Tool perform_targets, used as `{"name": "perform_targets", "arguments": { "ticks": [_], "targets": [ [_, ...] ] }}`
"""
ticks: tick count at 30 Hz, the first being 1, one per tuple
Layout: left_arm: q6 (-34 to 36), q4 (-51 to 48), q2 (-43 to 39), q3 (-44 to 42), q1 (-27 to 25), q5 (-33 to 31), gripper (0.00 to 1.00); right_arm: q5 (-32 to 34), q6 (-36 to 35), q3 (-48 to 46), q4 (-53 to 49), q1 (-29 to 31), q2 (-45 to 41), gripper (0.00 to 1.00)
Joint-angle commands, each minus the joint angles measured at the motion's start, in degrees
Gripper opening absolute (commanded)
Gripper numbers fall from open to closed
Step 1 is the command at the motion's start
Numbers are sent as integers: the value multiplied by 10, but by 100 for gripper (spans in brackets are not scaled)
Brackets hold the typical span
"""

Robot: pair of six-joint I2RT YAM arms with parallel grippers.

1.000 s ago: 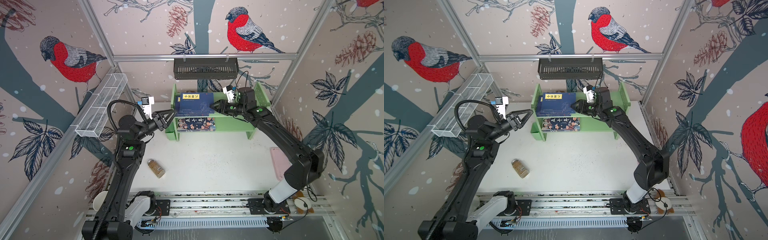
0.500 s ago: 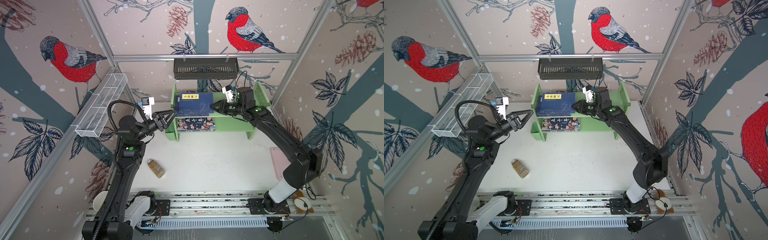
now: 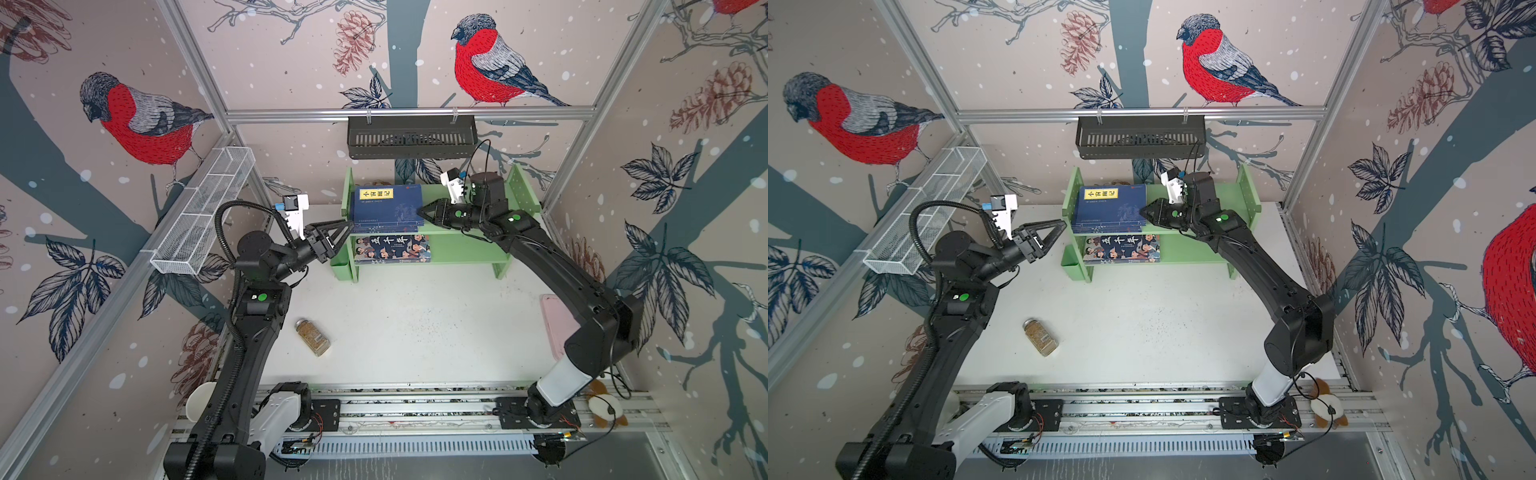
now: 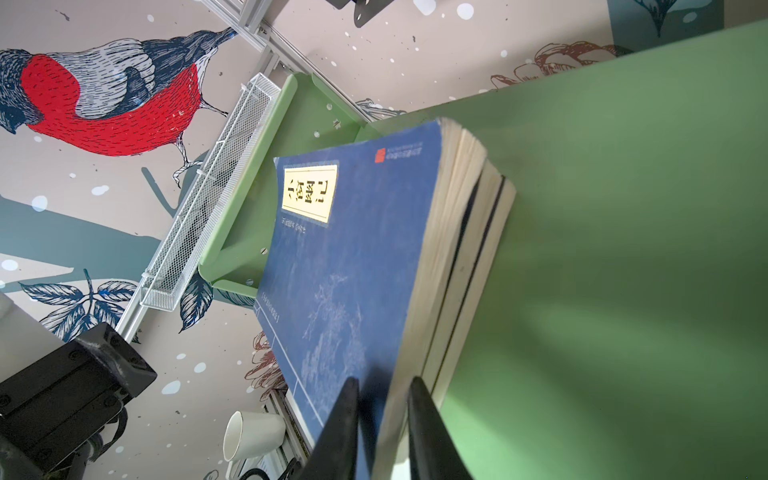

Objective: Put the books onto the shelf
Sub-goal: 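Release the book and push its spine edge with the right gripper to square it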

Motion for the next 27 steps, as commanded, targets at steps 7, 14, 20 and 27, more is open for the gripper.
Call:
{"name": "perform_targets", "arguments": {
  "ticks": [7,14,20,27],
  "targets": [
    [30,-14,-1,6,1,-20,56,35,9,14,6,12,-1,24],
    [130,-85,-3,28,0,-58,56,60,6,19,-3,15,-1,33],
    [299,-192,-8,55,1,-111,55,109,-10,13,-9,13,-32,38],
    [412,-224,-17,28,0,-134,55,75,-14,-59,20,17,-102,32]
  ]
}}
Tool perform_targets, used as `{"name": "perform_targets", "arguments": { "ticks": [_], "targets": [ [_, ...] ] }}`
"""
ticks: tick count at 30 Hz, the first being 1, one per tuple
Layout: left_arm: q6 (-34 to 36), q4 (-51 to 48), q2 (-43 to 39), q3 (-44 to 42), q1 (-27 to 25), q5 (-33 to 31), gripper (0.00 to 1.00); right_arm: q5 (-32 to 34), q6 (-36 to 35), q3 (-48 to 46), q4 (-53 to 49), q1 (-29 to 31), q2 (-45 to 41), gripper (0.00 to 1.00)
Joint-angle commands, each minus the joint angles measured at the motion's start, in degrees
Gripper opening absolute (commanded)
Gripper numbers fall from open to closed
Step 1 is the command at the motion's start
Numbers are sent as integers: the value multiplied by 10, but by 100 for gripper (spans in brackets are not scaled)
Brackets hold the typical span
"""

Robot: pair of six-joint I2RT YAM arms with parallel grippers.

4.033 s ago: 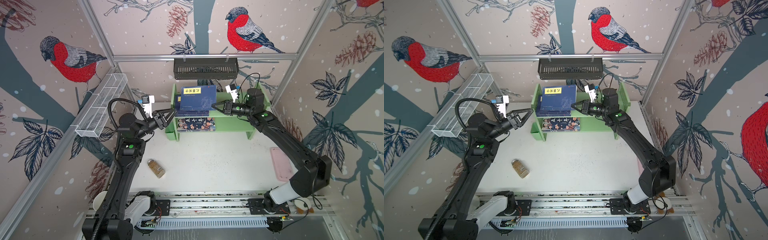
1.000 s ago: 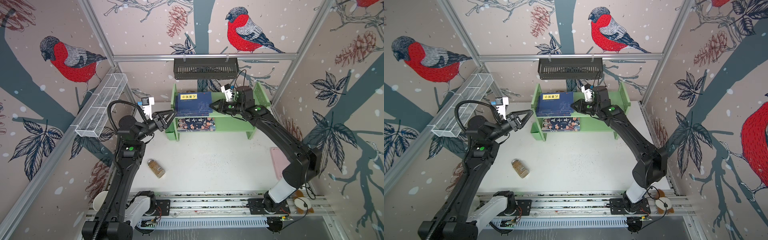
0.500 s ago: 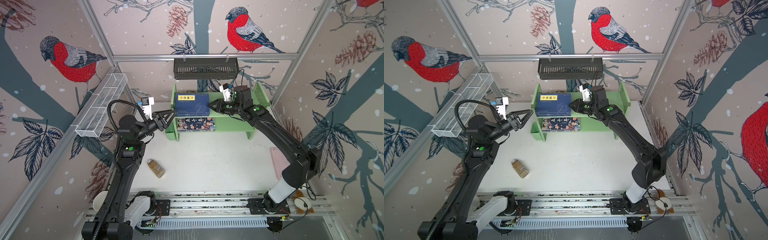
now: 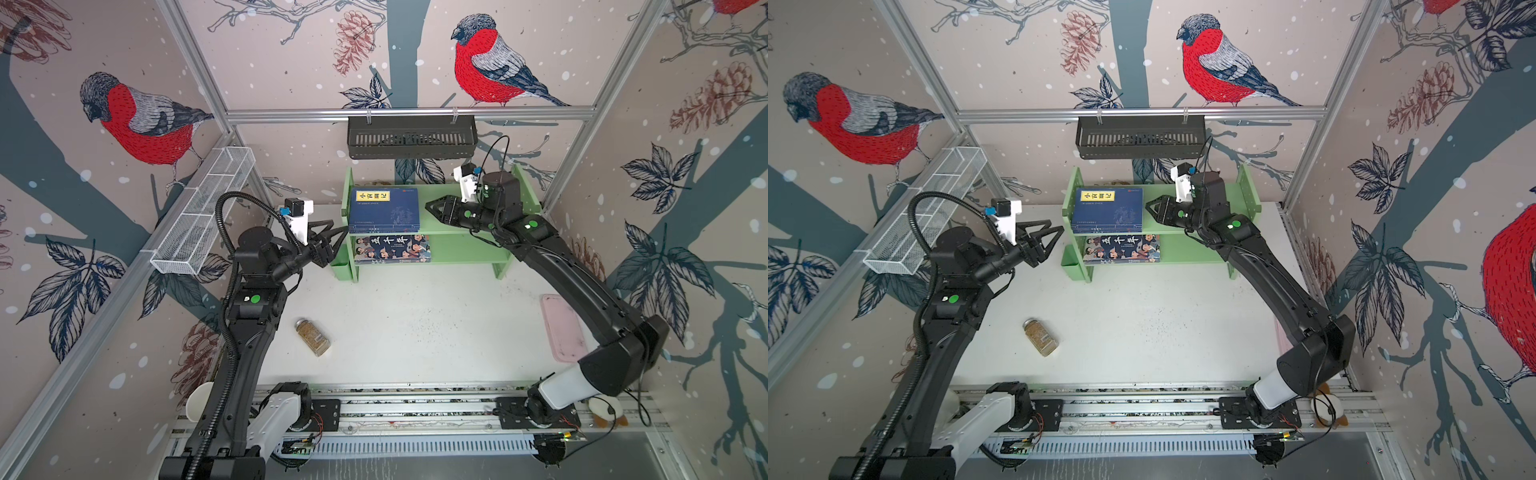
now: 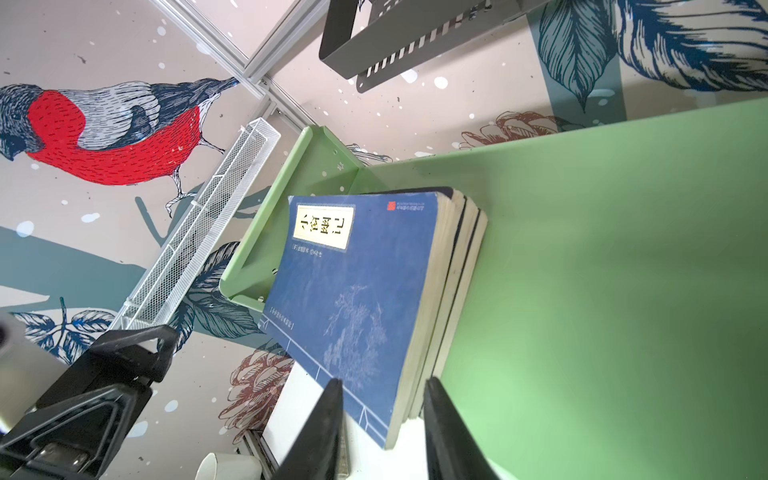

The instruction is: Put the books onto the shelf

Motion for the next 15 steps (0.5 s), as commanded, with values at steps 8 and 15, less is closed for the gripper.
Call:
{"name": "perform_targets", "arguments": {
  "ticks": [8,15],
  "targets": [
    [92,8,9,-50,-1,-19,52,-21,27,-127,95,28,-64,31],
    [100,30,29,-54,0,-20,50,-22,41,-140,128,35,-55,30]
  ]
}}
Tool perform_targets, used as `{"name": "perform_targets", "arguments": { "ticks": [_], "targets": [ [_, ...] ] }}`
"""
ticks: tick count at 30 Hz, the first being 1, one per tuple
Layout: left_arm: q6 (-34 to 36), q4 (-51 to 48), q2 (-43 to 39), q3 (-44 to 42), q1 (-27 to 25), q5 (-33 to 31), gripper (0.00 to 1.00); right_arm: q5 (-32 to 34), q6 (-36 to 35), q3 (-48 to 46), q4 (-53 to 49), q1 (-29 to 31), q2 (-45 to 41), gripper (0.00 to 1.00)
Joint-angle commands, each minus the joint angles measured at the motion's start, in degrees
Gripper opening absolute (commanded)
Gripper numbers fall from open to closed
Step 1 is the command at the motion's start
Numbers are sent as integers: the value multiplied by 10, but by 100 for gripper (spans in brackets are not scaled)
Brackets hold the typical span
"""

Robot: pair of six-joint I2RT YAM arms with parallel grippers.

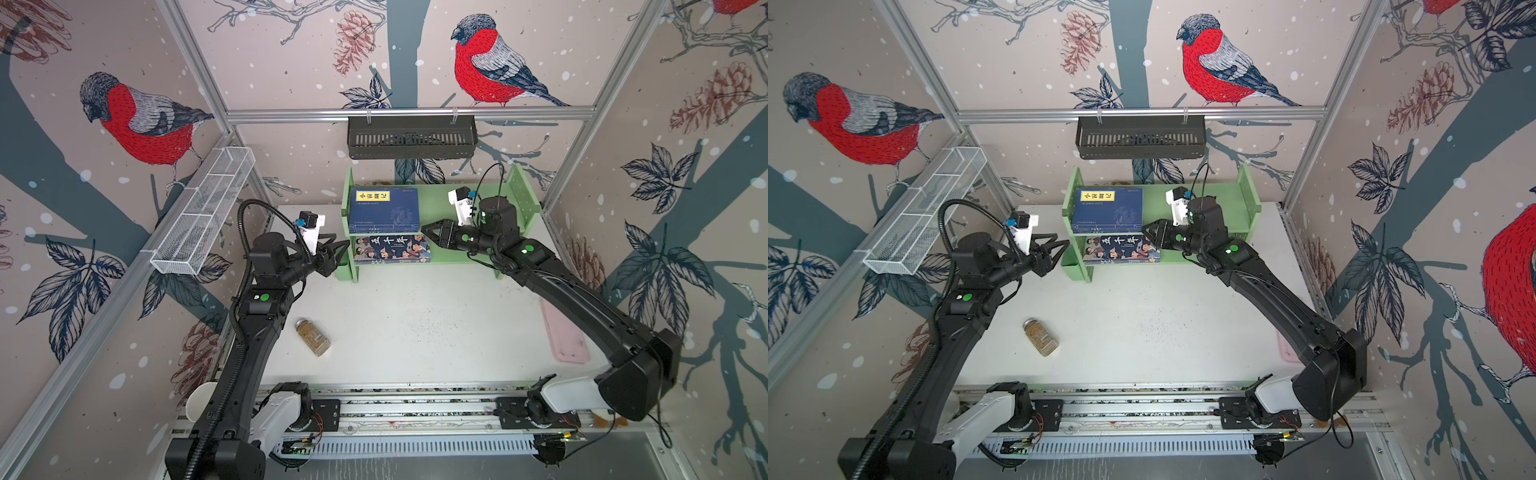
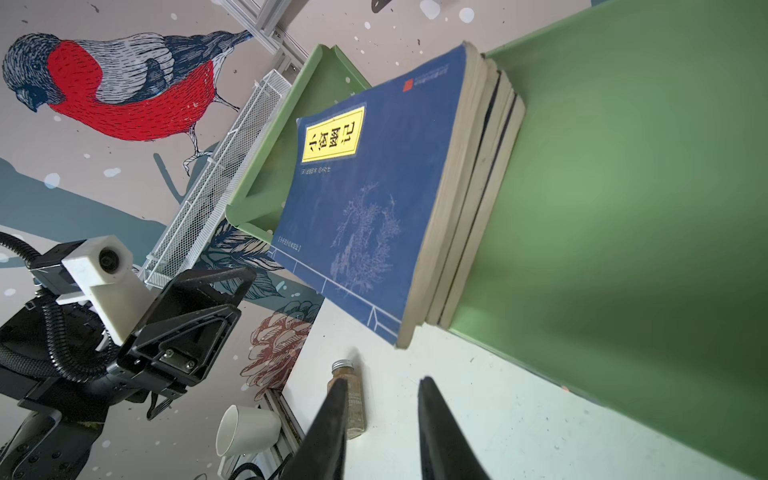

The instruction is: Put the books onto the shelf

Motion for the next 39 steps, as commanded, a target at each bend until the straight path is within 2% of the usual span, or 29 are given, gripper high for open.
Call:
{"name": "perform_targets", "arguments": {
  "ticks": [1,34,37,39],
  "targets": [
    [17,33,9,0,0,-7,49,-6,12,3,42,2,7,30],
    [14,69,42,1,-15,-24,46,-6,-11,74,12,-1,73,26],
    [14,75,45,1,-17,-28,44,-6,-13,78,11,-1,73,28],
    [11,80,47,2,-17,-34,42,-3,-16,80,6,-3,73,34]
  ]
}}
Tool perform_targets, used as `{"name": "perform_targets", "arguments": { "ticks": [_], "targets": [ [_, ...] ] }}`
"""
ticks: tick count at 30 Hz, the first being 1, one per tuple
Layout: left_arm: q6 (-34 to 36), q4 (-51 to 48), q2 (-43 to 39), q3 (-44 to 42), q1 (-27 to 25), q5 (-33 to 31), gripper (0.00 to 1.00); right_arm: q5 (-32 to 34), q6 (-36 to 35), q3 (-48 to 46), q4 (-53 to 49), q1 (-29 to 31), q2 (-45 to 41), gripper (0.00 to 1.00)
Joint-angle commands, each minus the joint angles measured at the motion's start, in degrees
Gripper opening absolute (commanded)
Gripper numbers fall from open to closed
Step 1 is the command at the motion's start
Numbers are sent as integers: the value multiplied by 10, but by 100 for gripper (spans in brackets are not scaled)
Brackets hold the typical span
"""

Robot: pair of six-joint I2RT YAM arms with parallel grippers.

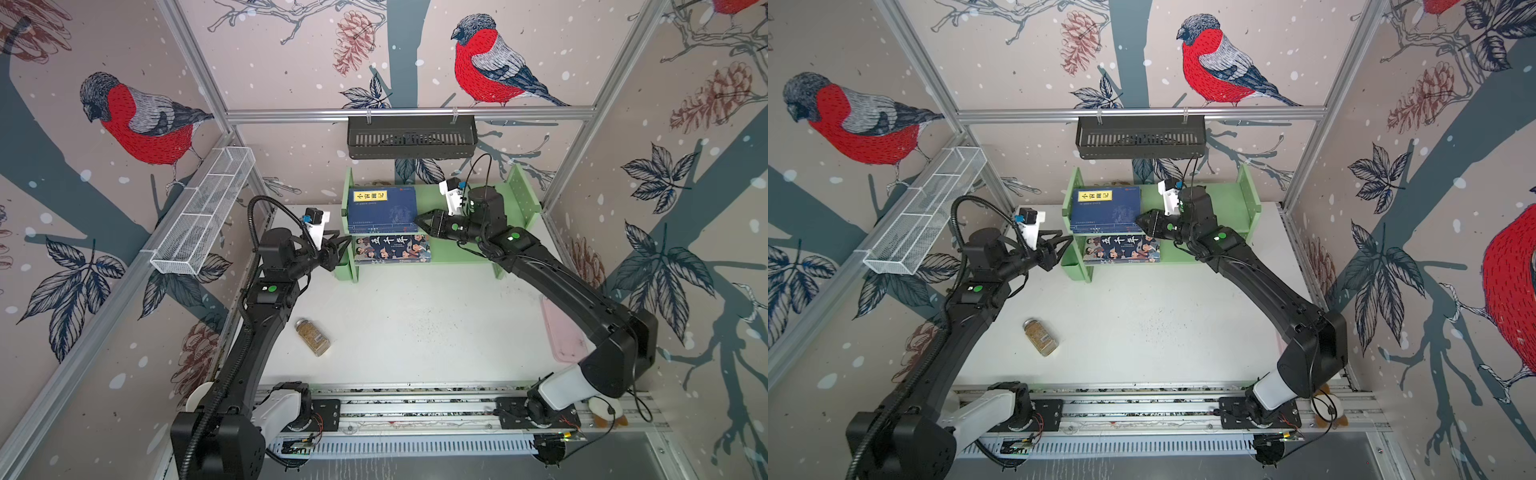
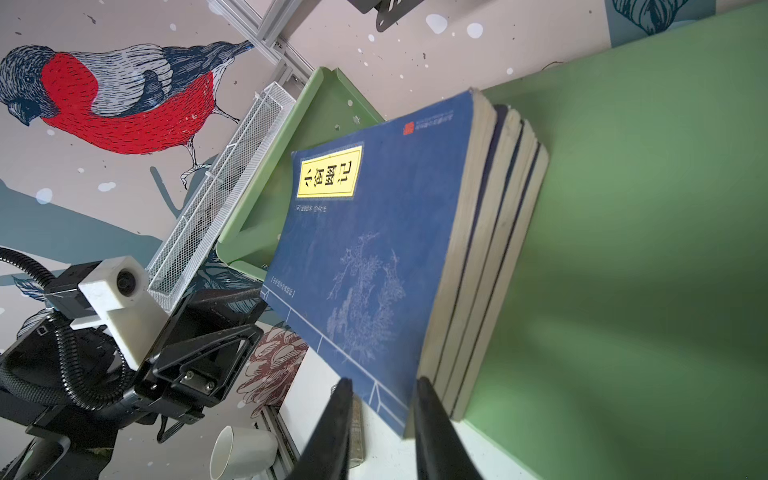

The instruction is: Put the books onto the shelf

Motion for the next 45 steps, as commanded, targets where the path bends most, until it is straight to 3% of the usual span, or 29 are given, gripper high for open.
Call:
{"name": "perform_targets", "arguments": {
  "ticks": [1,11,17,32,45],
  "targets": [
    [4,36,2,5,-2,-7,42,3,-14,8,2,-2,-1,35],
    [-2,48,10,12,-2,-13,40,76,-54,-39,-15,0,-75,32],
    [-7,52,17,11,-4,-16,38,87,-76,-63,-19,17,-100,32],
    [-8,54,24,15,-7,-29,33,184,-124,9,-94,67,-33,36],
    [-8,55,26,17,-9,-32,32,216,-145,46,-120,78,-4,37]
  ]
}}
